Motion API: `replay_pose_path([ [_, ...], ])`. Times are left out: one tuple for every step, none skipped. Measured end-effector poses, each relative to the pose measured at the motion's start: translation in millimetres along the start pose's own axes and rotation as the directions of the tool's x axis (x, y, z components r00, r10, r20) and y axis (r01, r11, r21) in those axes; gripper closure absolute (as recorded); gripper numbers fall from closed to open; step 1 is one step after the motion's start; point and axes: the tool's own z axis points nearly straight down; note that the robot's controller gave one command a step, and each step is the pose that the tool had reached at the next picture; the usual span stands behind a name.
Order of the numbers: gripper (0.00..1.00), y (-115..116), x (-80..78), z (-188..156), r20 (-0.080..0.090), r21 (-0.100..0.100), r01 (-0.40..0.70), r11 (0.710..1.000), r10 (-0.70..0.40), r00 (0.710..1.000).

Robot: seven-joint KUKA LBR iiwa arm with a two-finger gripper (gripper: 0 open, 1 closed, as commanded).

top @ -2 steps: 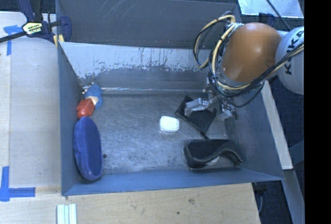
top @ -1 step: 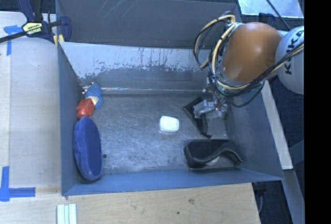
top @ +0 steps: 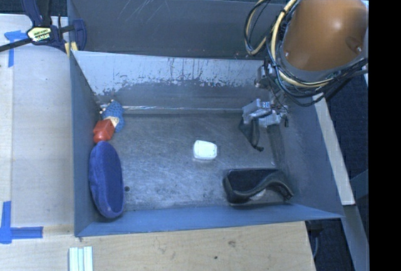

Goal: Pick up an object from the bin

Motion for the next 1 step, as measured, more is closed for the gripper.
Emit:
replay_pose_path([
  [1.0, -2.3, 34.2, -51.4, 0.002, -0.006, 0.503, 0.864, -0.503, 0.864],
])
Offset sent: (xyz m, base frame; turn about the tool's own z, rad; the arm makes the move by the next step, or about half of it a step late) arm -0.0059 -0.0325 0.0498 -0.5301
